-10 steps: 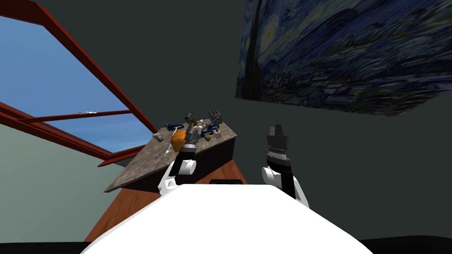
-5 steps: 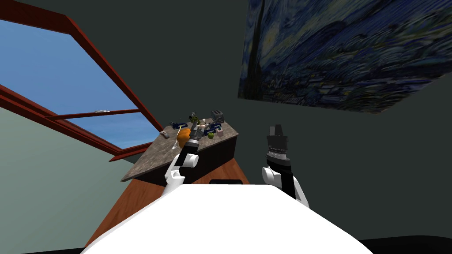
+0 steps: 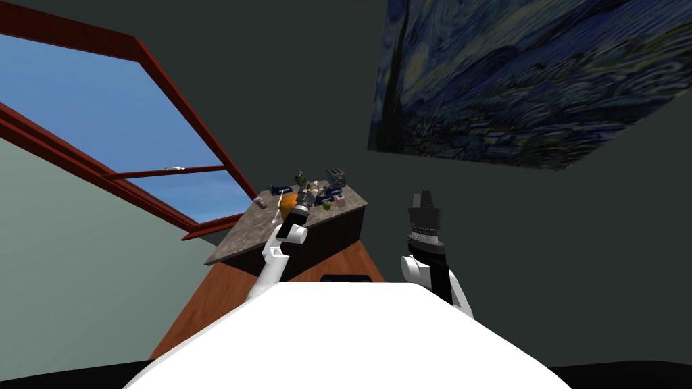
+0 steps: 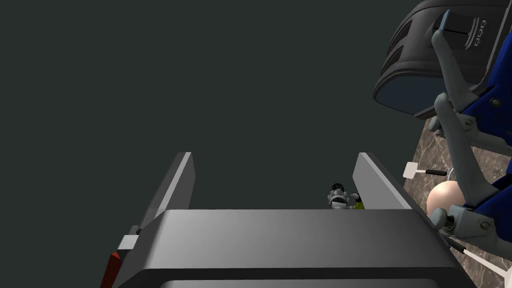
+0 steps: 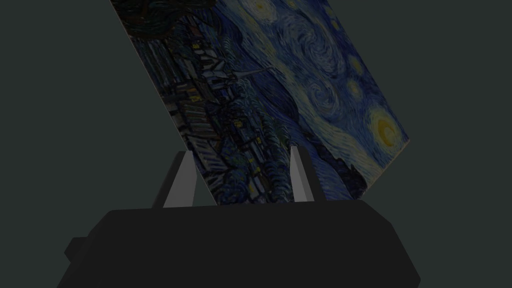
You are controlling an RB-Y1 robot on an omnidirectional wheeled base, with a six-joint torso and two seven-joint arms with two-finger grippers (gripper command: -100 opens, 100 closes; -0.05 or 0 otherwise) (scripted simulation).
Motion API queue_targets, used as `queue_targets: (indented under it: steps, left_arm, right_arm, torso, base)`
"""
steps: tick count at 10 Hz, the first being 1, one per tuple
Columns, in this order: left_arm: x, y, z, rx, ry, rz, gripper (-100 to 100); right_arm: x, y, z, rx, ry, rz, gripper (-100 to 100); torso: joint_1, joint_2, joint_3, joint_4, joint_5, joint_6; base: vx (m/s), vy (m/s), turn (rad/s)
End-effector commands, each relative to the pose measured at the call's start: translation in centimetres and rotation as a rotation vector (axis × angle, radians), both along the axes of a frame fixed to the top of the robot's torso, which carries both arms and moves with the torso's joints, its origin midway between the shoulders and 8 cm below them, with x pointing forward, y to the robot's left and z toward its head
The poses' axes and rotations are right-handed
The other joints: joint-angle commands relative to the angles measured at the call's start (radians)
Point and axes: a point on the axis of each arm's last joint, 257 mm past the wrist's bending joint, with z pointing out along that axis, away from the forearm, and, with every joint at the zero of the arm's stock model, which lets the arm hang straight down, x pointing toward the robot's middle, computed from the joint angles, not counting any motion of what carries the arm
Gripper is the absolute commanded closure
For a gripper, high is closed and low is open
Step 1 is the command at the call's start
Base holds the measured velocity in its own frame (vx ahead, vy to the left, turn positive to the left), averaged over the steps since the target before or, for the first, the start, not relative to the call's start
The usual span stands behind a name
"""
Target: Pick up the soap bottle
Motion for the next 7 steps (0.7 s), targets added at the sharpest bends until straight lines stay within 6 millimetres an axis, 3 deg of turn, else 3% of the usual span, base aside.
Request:
queue_targets:
  steps: [1,2,3,4,5,7]
  left_arm:
    - [1.7,-0.4,-0.6,-0.007,0.042,-0.007,-100]
    - [2.2,-0.9,0.5,-0.005,0.035,-0.014,-100]
    - [3.6,-0.9,-0.8,-0.012,0.083,-0.013,-100]
    - [4.1,-1.4,0.4,-0.010,0.074,-0.021,-100]
    - [5.4,-1.4,-0.7,-0.017,0.120,-0.018,-100]
    - [6.1,-2.2,0.8,-0.014,0.107,-0.028,-100]
  right_arm:
    - [0.0,0.0,0.0,0.000,0.000,0.000,0]
    - [0.0,0.0,0.0,0.000,0.000,0.000,0]
    - [0.0,0.0,0.0,0.000,0.000,0.000,0]
    - [0.0,0.0,0.0,0.000,0.000,0.000,0]
    - [0.0,0.0,0.0,0.000,0.000,0.000,0]
    - [0.0,0.0,0.0,0.000,0.000,0.000,0]
  torso:
    - [0.000,0.000,0.000,0.000,0.000,0.000]
    - [0.000,0.000,0.000,0.000,0.000,0.000]
    - [-0.001,0.000,0.000,0.000,0.000,0.000]
    - [-0.001,0.001,0.000,0.000,0.000,0.000]
    - [-0.001,0.000,0.000,0.000,0.000,0.000]
    - [-0.001,0.000,0.000,0.000,0.000,0.000]
  base:
    - [-0.065,0.042,0.051]
    - [-0.072,0.033,0.029]
    - [-0.085,0.023,0.056]
    - [-0.067,0.023,0.029]
    - [-0.067,0.033,0.043]
    - [-0.041,0.026,0.017]
